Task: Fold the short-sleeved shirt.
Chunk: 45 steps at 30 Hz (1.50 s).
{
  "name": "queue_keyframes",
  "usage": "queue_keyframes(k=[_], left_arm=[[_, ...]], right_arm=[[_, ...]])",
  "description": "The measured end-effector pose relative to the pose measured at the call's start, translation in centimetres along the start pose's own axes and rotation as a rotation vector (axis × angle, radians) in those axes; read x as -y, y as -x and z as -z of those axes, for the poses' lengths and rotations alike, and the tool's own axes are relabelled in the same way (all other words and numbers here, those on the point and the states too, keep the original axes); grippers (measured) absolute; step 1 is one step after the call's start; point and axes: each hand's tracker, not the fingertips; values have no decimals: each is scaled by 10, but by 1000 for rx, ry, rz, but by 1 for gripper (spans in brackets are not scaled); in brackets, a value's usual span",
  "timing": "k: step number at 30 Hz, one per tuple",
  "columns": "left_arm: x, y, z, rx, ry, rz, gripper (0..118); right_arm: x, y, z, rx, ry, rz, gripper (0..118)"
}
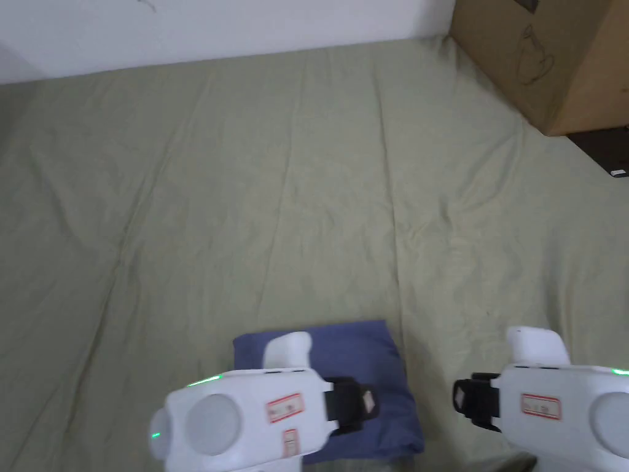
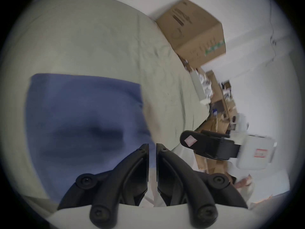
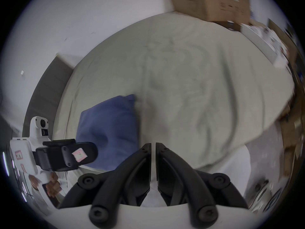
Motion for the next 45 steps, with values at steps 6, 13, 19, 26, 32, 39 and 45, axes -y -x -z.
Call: queue_keyframes(k=[6, 13, 19, 26, 32, 39, 45], left_arm=[[0, 84, -90, -77, -174, -175, 36], [4, 148, -101, -86, -241, -397, 105], [-20, 151, -35, 91, -67, -454, 111], [-38, 142, 25, 117, 75, -353, 73], [-41, 151, -9, 102, 32, -320, 27], [-83, 219, -172, -354, -71, -170, 27], [-128, 277, -265, -894, 53, 16, 28]], right_arm=[[-31, 60, 65, -48, 60, -182, 5], [-37, 40, 118, -40, 129, -64, 5], [-34, 30, 117, -69, 125, -16, 5], [-37, 36, 117, -36, 139, -35, 5], [-45, 51, 90, -49, 134, -9, 5], [-64, 50, 62, -4, 17, 16, 5], [-47, 34, 65, -38, 70, 163, 5]])
